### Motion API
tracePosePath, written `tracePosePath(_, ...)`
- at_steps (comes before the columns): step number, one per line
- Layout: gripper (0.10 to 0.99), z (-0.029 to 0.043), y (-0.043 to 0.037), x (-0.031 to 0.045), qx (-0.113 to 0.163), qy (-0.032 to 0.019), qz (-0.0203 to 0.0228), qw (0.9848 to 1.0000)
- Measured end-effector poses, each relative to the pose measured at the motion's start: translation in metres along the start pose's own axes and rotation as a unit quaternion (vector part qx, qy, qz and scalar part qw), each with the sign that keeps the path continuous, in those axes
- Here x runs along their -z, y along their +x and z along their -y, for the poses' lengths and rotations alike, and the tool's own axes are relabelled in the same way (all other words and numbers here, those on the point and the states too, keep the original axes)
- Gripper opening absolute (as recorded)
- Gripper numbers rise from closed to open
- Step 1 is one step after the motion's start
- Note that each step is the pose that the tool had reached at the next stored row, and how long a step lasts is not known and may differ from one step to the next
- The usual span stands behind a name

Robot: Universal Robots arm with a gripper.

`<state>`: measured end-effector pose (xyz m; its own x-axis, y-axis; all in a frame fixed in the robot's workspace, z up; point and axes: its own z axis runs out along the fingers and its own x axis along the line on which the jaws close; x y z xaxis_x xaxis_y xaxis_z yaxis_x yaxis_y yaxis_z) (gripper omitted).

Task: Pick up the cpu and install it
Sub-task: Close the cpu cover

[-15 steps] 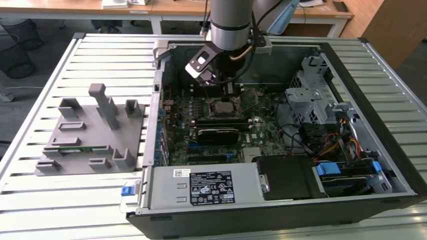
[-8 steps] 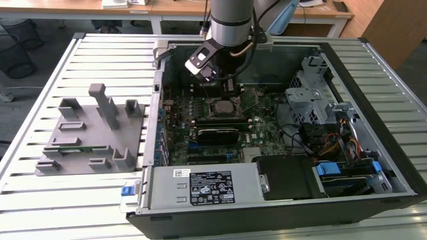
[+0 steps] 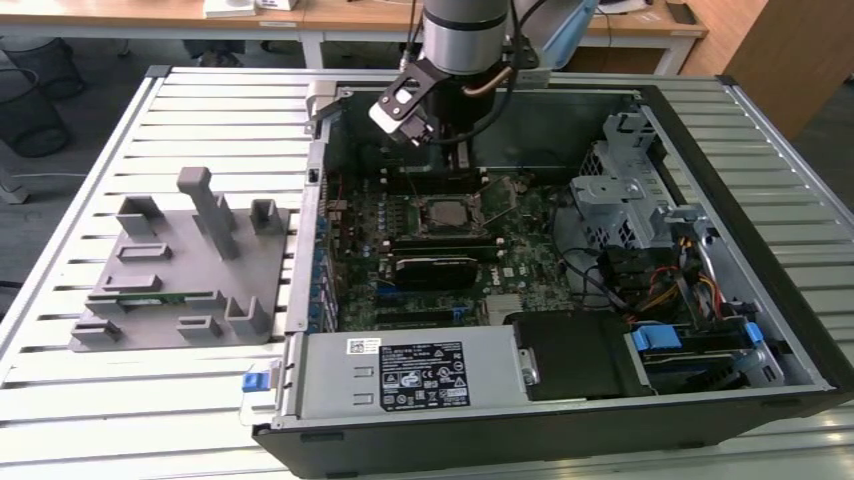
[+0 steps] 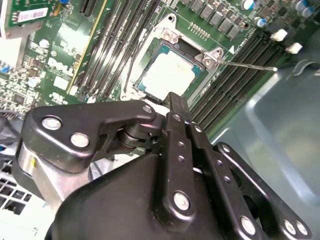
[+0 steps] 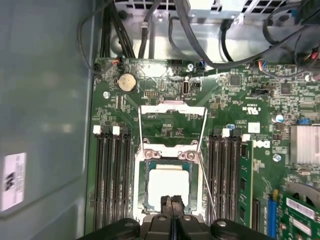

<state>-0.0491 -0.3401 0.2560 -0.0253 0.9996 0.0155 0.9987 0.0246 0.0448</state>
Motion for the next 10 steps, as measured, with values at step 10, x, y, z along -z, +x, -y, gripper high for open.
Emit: tracePosePath(10, 0.114, 0.0001, -0.0079, 0.0034, 0.000, 0.0011, -0.0031, 1.0000)
